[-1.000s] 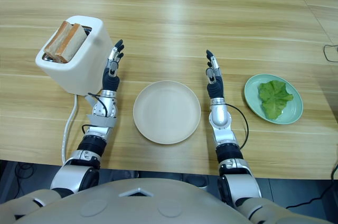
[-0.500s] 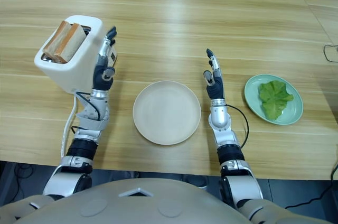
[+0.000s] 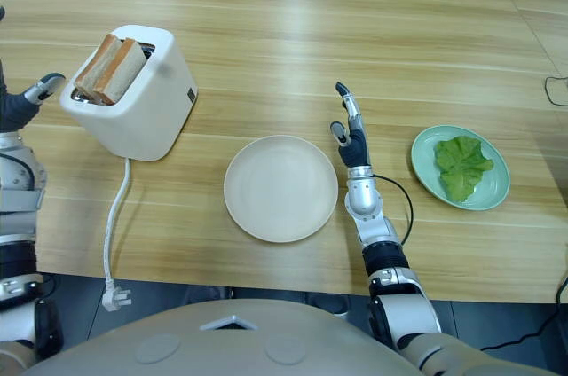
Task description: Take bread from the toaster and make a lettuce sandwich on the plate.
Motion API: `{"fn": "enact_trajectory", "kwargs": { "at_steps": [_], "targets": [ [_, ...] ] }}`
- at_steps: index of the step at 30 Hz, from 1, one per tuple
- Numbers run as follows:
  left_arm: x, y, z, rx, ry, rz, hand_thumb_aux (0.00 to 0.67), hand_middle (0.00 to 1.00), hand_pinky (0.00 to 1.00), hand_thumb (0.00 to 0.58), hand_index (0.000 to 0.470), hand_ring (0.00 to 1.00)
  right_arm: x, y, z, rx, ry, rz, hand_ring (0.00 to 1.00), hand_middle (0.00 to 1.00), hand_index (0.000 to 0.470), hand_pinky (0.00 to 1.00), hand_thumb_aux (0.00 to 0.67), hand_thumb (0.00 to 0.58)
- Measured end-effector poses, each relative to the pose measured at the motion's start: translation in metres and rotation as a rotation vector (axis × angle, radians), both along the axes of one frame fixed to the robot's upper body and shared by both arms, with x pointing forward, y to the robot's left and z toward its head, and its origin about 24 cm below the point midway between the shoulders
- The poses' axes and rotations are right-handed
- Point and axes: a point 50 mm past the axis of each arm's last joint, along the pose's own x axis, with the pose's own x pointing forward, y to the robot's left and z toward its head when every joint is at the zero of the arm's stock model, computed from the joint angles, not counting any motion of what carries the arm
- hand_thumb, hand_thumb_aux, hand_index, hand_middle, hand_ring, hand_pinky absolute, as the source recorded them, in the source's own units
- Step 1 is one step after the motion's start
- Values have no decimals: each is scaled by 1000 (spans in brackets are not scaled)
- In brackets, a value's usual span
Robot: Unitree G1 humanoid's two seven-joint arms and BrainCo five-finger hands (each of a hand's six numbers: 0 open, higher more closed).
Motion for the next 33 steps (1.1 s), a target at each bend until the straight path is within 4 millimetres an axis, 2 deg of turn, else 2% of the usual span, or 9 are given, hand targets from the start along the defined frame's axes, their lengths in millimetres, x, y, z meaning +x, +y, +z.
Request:
{"fn": "enact_trajectory", "kwargs": {
  "at_steps": [8, 15, 16, 17, 18, 20, 21, 25, 33],
  "targets": [
    [17, 7, -36, 5, 195, 45, 0, 0, 0, 0, 0, 0, 3, 1, 0, -2, 1, -5, 0, 0, 0, 0, 0, 0],
    [24, 6, -40, 36, 260, 35, 0, 0, 0, 0, 0, 0, 3, 4, -1, -9, 3, 5, 0, 0, 0, 0, 0, 0],
    [25, 6, -41, 39, 276, 33, 26, 0, 0, 45, 18, 0, 3, 4, -1, -9, 5, 5, 0, 0, 0, 0, 0, 0],
    [25, 6, -42, 42, 288, 35, 118, 0, 0, 187, 81, 0, 3, 4, -2, -10, 6, 5, 0, 0, 0, 0, 0, 0],
    [27, 6, -42, 49, 300, 37, 257, 0, 0, 360, 177, 0, 3, 4, -2, -10, 7, 5, 0, 0, 0, 0, 0, 0],
    [29, 6, -45, 53, 335, 40, 465, 0, 0, 526, 319, 0, 3, 5, -2, -11, 7, 9, 0, 0, 0, 0, 0, 0],
    [29, 6, -44, 57, 339, 39, 631, 0, 0, 578, 433, 0, 3, 5, -2, -12, 7, 10, 0, 0, 0, 0, 0, 0],
    [31, 5, -44, 71, 349, 32, 670, 176, 176, 580, 460, 176, 3, 5, -2, -12, 7, 11, 0, 0, 0, 0, 0, 0],
    [35, -6, -40, 89, 305, -46, 670, 212, 212, 580, 460, 212, 3, 4, -2, -16, 6, 9, 0, 0, 0, 0, 0, 0]
  ]
}}
